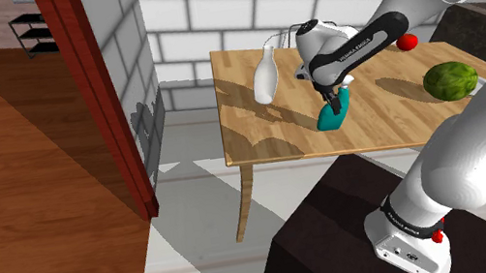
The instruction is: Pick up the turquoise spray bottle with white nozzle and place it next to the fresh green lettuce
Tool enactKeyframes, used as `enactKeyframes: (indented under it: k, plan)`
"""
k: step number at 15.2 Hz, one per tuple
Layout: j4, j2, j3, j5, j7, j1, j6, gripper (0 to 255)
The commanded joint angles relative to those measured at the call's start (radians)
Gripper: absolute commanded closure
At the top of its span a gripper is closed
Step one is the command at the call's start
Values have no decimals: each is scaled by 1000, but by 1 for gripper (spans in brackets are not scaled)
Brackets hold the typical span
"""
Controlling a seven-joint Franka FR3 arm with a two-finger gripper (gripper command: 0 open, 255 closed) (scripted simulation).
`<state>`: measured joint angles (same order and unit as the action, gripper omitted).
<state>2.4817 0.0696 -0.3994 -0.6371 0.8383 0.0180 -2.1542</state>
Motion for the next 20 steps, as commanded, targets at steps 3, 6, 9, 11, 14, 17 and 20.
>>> enactKeyframes:
  k: [3,6,9,11,14,17,20]
  plan:
    - [0,0,0,0,0,0,0,255]
    - [0,0,0,0,0,0,0,255]
    - [0,0,0,0,0,0,0,255]
    - [-3,12,1,2,5,1,14,255]
    - [-15,45,6,7,21,3,56,255]
    - [-28,76,11,12,36,5,99,255]
    - [-43,105,16,17,51,7,140,255]
